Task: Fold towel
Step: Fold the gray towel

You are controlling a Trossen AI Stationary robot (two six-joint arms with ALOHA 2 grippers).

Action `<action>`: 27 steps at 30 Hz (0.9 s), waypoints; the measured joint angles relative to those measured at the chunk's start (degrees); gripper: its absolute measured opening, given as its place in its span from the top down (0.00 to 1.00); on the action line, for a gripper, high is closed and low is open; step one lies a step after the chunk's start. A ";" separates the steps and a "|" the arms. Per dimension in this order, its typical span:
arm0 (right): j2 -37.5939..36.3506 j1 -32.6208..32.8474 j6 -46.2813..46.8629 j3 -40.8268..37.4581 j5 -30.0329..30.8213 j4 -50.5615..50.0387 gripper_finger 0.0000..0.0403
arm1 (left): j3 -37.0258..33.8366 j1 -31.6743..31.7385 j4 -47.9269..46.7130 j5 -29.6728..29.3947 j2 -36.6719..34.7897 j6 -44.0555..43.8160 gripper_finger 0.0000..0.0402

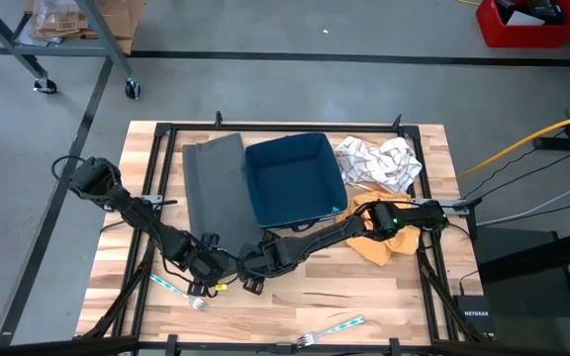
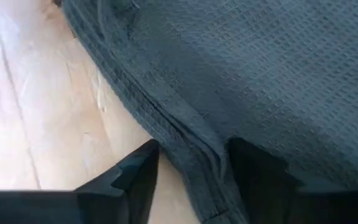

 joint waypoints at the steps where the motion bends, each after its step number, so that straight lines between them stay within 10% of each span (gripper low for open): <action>1: 0.00 0.00 0.04 -0.01 0.00 -0.07 0.54 | 0.00 -0.31 0.00 -0.27 0.00 -0.70 0.59; 10: 0.02 1.01 4.02 -0.01 -4.65 0.74 0.96 | -0.04 -3.32 0.39 -1.04 0.02 -8.82 0.85; 27: 0.55 11.58 13.85 13.61 -8.67 -5.44 0.97 | 10.42 -12.25 1.51 0.92 -0.26 -17.64 0.98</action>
